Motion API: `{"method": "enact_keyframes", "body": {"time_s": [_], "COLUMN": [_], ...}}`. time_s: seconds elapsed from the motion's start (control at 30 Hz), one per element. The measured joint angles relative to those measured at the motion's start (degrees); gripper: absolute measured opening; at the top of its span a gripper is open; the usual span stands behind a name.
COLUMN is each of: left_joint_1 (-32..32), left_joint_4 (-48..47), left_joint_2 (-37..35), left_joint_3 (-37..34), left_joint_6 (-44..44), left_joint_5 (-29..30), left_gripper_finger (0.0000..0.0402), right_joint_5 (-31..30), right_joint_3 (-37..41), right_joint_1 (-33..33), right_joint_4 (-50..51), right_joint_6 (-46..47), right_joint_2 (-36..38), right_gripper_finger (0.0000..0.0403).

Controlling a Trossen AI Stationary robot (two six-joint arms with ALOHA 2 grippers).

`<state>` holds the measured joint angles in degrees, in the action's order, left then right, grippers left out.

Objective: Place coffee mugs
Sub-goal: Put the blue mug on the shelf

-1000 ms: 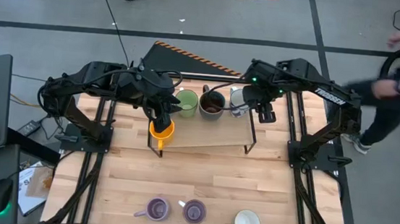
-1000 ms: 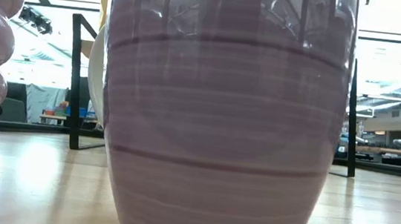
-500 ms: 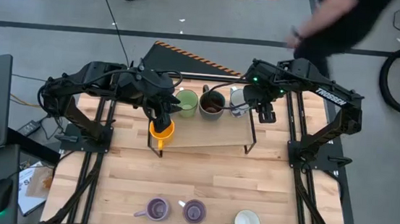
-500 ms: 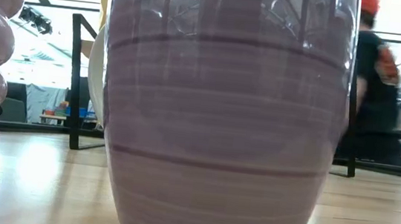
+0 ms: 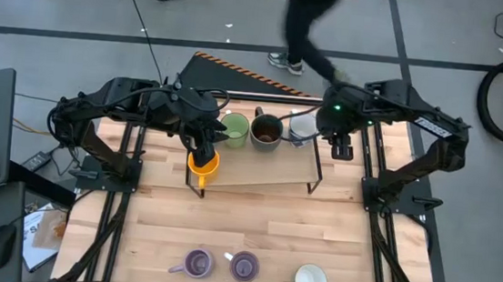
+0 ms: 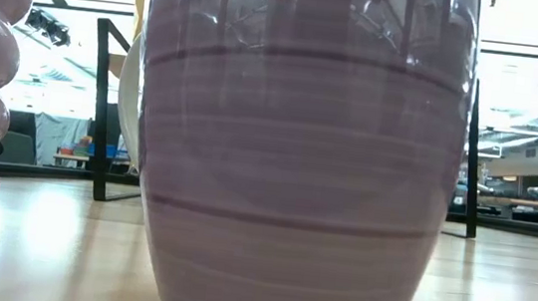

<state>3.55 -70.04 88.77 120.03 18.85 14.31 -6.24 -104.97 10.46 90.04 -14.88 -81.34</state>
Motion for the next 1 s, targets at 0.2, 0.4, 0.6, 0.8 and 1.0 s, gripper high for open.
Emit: {"method": "enact_keyframes", "body": {"time_s": [0.2,0.4,0.6,0.8,1.0], "left_joint_1": [0.00,0.01,0.00,0.00,0.00], "left_joint_4": [-0.01,-0.02,-0.02,0.00,0.00], "left_joint_2": [0.00,0.00,0.00,0.00,0.00], "left_joint_3": [0.00,0.00,0.00,0.00,0.00], "left_joint_6": [-0.03,0.00,-0.04,0.00,-0.03], "left_joint_5": [0.01,0.00,0.02,0.02,0.01], "left_gripper_finger": [0.0117,0.0117,0.0117,0.0117,0.0117], "right_joint_5": [-0.13,-0.13,-0.13,-0.15,0.07], "right_joint_3": [0.00,0.00,0.00,0.00,0.00], "right_joint_1": [-1.65,-3.64,-5.12,-5.55,-6.21], "right_joint_4": [0.00,0.00,-0.36,-0.40,-0.37], "right_joint_6": [5.94,9.08,9.85,11.05,12.36], "right_joint_2": [2.48,3.86,3.82,3.78,3.78], "right_gripper_finger": [0.0184,0.0184,0.0184,0.0184,0.0184]}}
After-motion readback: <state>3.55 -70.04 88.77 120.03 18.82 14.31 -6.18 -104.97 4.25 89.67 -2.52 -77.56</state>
